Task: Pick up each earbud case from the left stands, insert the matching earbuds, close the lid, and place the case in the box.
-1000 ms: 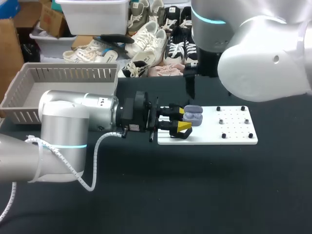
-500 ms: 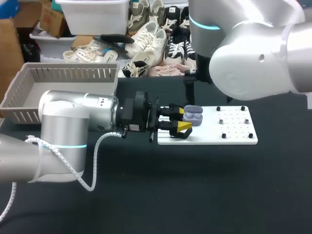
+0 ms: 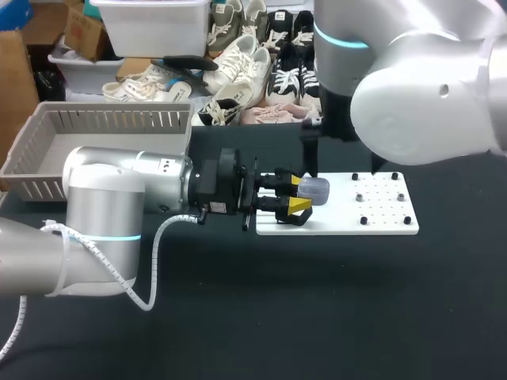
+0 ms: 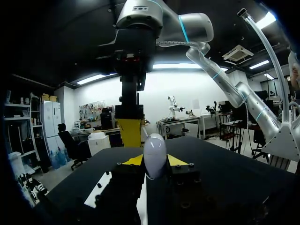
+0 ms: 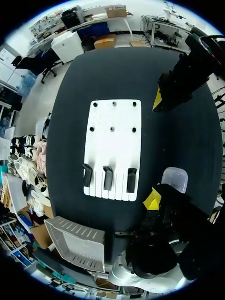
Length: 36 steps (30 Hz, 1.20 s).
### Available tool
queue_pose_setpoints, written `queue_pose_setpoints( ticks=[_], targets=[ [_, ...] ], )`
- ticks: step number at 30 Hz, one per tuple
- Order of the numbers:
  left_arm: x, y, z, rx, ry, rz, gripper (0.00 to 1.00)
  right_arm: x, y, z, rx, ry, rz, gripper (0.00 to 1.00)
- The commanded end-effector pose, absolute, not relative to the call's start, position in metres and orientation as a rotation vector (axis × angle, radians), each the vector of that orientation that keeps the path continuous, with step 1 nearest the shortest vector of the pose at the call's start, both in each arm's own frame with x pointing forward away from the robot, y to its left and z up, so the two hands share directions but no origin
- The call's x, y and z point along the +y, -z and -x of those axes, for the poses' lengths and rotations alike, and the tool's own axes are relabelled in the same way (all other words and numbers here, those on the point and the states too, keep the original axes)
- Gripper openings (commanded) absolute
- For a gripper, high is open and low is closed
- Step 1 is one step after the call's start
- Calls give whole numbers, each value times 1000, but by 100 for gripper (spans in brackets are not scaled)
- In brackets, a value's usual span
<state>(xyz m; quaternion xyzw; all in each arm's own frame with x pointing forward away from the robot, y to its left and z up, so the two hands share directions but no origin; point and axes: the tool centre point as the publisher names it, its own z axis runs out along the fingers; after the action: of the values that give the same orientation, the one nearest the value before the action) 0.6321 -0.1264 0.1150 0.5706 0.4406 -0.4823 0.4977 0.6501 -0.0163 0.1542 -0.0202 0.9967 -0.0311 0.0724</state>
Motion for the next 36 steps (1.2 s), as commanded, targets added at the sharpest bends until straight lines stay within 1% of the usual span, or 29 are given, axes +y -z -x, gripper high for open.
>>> queue_pose_setpoints(
  ticks=[1,6,15,27,36],
  targets=[
    [-126,-114,-633,1064,1168,-1381,0,-19,-153,-645,2984,85,59,100],
    [-126,-114,-633,1064,1168,-1381,0,-24,-158,-647,2943,81,13,100],
    [-119,-116,-630,1072,1174,-1367,0,-49,-172,-644,2786,-2,-37,100],
    [-58,-132,-629,1177,1112,-1259,0,-55,-175,-641,2759,-32,-35,100],
    [-16,-137,-659,1258,1006,-1169,0,-55,-175,-641,2759,-32,-35,100]
  ],
)
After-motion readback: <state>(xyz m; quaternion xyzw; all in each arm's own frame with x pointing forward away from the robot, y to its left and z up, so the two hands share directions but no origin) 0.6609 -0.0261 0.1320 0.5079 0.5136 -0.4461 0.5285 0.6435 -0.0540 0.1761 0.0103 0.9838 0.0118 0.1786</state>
